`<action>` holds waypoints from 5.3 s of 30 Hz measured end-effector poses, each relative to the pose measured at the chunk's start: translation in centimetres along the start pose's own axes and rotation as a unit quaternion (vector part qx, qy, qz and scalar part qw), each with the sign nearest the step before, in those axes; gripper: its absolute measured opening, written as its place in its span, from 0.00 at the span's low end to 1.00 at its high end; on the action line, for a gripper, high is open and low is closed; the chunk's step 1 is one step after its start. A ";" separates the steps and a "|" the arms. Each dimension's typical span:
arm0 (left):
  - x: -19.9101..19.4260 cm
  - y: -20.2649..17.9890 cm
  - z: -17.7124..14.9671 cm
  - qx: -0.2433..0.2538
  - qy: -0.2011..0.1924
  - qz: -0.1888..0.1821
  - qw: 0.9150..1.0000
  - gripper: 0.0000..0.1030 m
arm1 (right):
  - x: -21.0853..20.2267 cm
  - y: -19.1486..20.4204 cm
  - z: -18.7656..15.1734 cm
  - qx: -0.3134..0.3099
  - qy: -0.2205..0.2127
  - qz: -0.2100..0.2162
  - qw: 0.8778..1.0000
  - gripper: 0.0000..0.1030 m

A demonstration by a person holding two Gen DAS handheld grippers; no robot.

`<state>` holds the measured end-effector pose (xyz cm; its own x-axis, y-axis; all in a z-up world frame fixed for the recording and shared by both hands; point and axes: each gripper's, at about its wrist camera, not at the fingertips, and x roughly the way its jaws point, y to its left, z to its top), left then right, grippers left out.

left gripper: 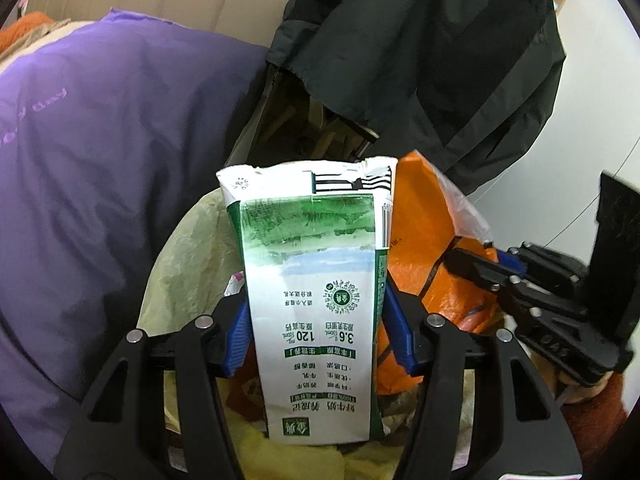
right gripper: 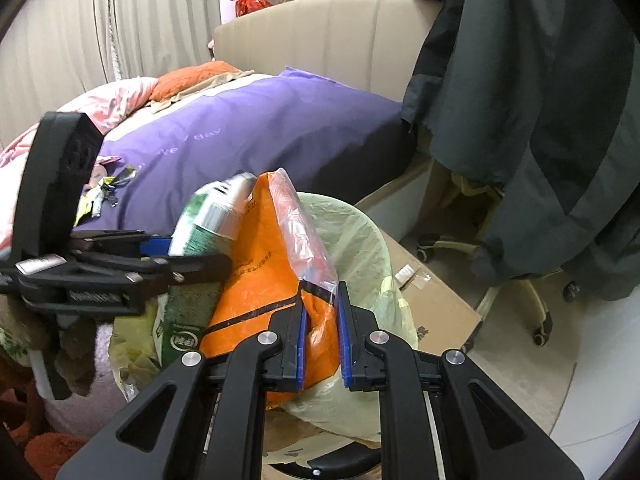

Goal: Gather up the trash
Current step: 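Carry the milk carton and orange bag over the bin and open both tools, then move both tools back over the wrappers on the bed, then grasp and lift the yellow snack wrapper with the right tool while the left tool grasps the pink wrapper, then carry the yellow wrapper and pink wrapper over the trash bin with both tools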

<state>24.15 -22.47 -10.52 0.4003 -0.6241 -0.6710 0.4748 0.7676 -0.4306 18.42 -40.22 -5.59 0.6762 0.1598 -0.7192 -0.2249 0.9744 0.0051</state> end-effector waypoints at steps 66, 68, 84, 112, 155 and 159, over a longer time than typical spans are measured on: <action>-35.1 28.0 -8.5 -0.170 -0.189 0.224 0.941 0.66 | -1.9 25.5 6.7 -0.090 -0.077 0.056 0.991 0.60; -33.7 27.6 -8.4 -0.162 -0.168 0.211 0.949 0.66 | -1.1 26.3 6.4 -0.094 -0.071 0.058 0.991 0.60; -22.7 29.8 -5.9 -0.145 -0.051 0.220 0.963 0.45 | 6.7 31.0 4.8 -0.122 -0.056 0.065 0.989 0.60; -25.6 32.6 -6.1 -0.191 -0.052 0.216 0.956 0.44 | 13.9 36.9 7.1 -0.120 0.014 0.140 0.983 0.23; -24.0 26.5 -3.3 -0.203 -0.087 0.271 0.937 0.16 | 1.5 23.1 4.1 0.003 -0.091 0.143 0.986 0.23; -27.8 19.8 -2.0 -0.116 -0.147 0.296 0.937 0.15 | -0.9 22.1 5.0 -0.006 -0.119 0.138 0.983 0.23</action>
<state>20.87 10.33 -1.57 0.7542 -0.0661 -0.6533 -0.0685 0.9816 -0.1784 16.38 -18.08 -1.31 0.7327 0.4517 -0.5091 -0.4301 0.8870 0.1681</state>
